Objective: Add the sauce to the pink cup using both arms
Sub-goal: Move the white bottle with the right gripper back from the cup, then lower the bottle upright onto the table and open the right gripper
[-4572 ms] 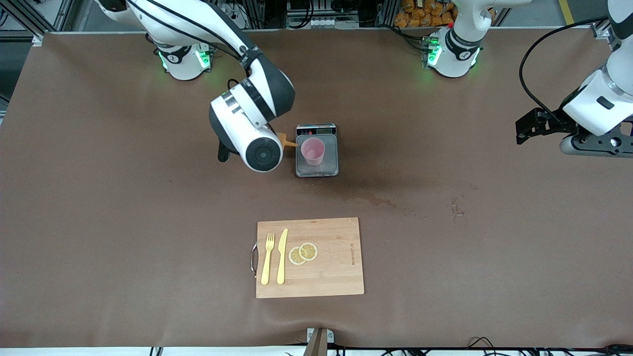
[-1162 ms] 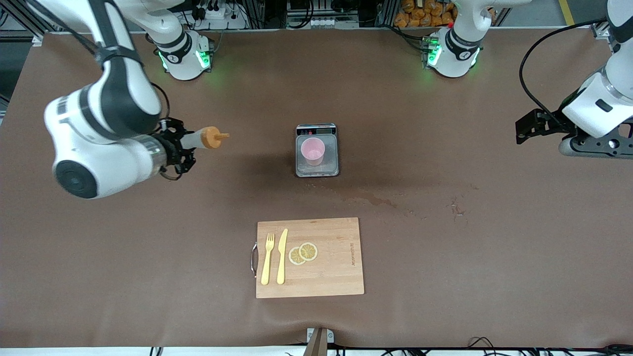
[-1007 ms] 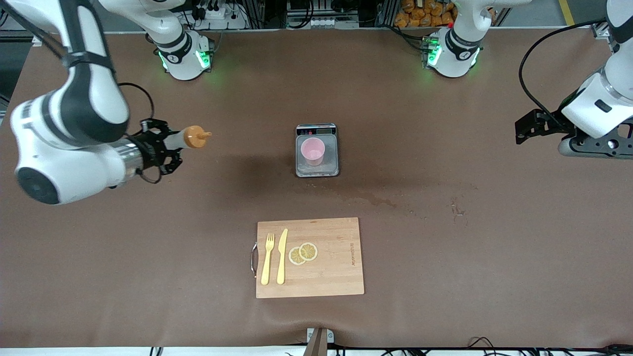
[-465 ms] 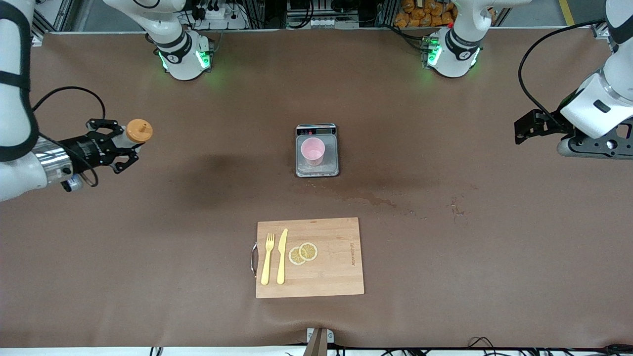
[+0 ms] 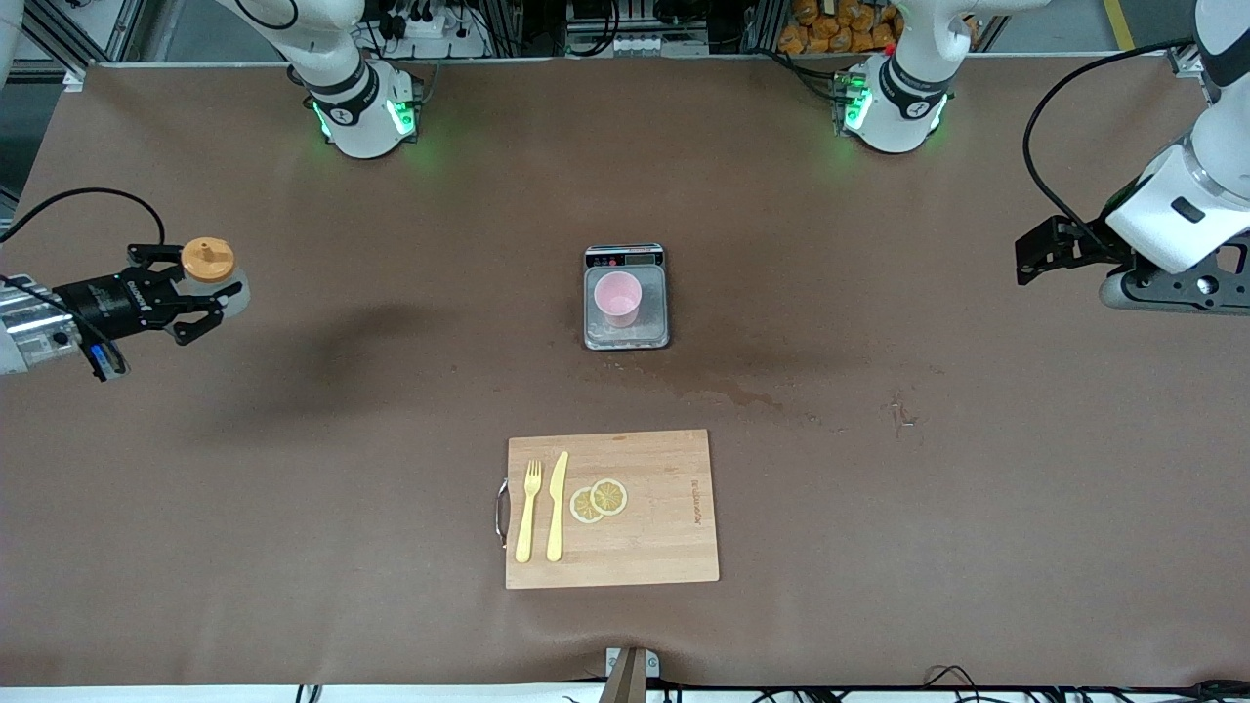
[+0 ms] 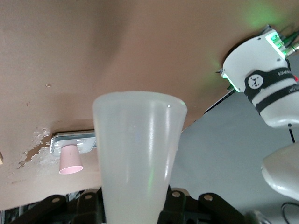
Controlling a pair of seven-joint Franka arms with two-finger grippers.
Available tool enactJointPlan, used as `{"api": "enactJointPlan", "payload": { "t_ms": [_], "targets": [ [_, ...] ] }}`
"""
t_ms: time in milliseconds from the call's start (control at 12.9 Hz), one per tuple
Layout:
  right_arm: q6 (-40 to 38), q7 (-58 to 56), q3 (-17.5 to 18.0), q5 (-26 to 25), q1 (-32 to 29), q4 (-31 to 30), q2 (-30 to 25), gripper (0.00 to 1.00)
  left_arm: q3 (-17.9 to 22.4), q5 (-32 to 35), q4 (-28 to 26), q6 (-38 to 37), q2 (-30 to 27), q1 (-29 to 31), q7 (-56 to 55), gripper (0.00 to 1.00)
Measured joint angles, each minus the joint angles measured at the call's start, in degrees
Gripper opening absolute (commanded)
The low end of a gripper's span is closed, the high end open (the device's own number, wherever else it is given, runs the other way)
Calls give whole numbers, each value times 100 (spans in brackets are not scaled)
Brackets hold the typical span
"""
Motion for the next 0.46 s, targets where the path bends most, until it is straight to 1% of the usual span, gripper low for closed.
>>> {"api": "enactJointPlan", "payload": {
  "t_ms": [310, 465],
  "targets": [
    [11, -862, -10, 379, -790, -4, 690, 28, -3, 0, -8, 0, 0, 1, 0, 100],
    [36, -1092, -10, 448, -1014, 8, 984, 28, -3, 0, -8, 0, 0, 2, 0, 100]
  ]
}}
